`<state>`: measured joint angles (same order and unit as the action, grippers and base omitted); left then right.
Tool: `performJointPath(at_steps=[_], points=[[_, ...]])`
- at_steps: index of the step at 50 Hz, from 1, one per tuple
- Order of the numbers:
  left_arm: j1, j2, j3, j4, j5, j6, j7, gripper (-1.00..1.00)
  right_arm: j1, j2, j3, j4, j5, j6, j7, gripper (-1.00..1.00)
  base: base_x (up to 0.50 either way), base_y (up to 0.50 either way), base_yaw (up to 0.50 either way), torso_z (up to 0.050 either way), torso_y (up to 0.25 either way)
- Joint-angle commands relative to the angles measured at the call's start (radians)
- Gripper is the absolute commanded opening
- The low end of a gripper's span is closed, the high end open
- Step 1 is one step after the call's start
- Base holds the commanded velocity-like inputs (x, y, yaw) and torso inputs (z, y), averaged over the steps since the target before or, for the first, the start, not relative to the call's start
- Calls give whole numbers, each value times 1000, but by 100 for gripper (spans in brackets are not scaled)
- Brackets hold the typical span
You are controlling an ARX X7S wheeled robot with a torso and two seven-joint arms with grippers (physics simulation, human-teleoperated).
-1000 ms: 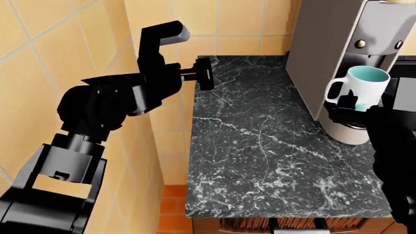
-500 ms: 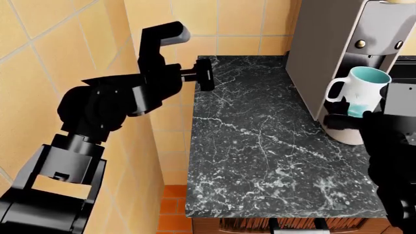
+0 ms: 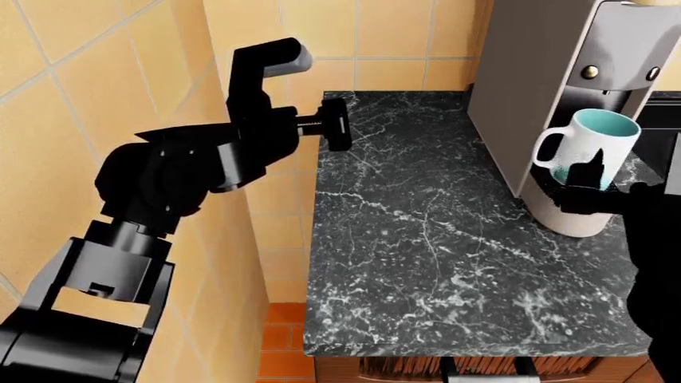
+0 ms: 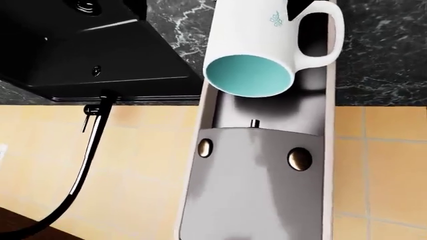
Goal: Pick the mug from the cabinet, place it under the coffee machine dispenser, and press the start button.
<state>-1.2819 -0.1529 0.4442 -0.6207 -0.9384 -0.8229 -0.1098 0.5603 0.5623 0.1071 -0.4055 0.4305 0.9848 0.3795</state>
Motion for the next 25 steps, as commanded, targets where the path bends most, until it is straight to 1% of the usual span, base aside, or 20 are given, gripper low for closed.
performJointPath(at_steps=[1, 6, 7, 15, 25], points=[[0, 0, 6, -15, 2, 11, 7, 100, -16, -4, 79, -248, 55, 160, 82, 100, 0, 0, 0, 0, 0], [2, -2, 7, -8, -1, 9, 2, 100, 10, -35, 108, -359, 128, 227, 80, 100, 0, 0, 0, 0, 0], [2, -2, 7, -5, -2, 8, 0, 100, 15, -39, 111, -380, 139, 230, 77, -100, 0, 0, 0, 0, 0], [7, -5, 9, 6, -7, 5, -6, 100, 40, -41, 106, -464, 172, 186, 48, -100, 0, 0, 0, 0, 0], [4, -4, 14, -4, -7, 10, -2, 100, 79, -14, -35, -469, 91, 82, 51, -100, 0, 0, 0, 0, 0]])
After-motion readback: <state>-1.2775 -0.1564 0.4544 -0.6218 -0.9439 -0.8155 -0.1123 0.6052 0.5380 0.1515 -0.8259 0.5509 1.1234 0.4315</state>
